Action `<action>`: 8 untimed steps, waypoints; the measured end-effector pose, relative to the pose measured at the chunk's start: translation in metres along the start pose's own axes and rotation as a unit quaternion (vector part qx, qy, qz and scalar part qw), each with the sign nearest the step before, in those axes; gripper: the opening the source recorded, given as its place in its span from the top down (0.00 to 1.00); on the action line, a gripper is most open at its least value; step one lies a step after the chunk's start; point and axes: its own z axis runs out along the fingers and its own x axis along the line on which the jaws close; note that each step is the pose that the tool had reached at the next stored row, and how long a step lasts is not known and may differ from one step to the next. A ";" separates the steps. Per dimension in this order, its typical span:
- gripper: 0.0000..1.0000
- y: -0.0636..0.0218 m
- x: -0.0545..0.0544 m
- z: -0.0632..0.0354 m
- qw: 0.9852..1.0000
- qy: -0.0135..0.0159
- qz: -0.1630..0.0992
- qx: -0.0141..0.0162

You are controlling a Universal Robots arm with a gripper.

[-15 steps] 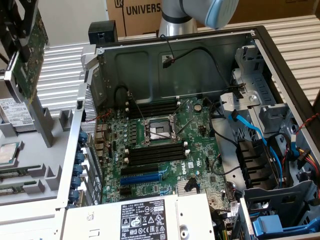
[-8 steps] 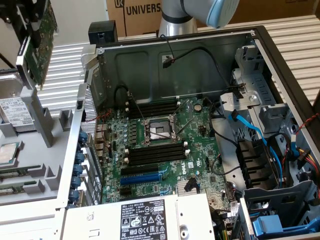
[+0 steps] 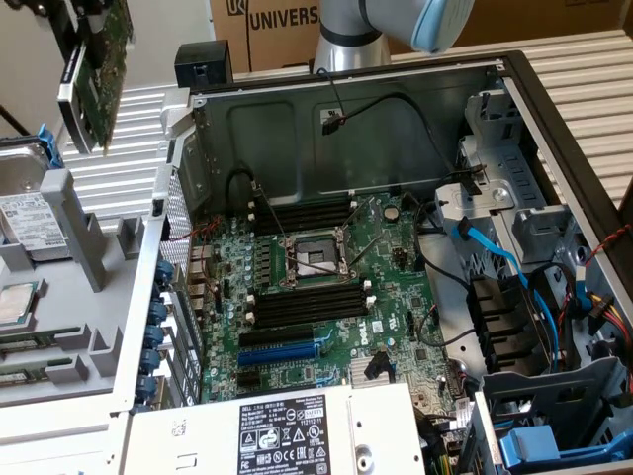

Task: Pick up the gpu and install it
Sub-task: 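Pick up the gpu and move the gpu toward the slot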

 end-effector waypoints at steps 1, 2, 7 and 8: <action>0.74 0.0002 -0.003 -0.0010 1.000 0.001 0.000 0.000; 0.74 0.0005 -0.005 -0.0022 1.000 0.002 -0.001 0.000; 0.74 0.0017 -0.020 -0.0073 1.000 0.007 -0.002 0.000; 0.74 0.0019 -0.022 -0.0080 1.000 0.009 -0.002 0.001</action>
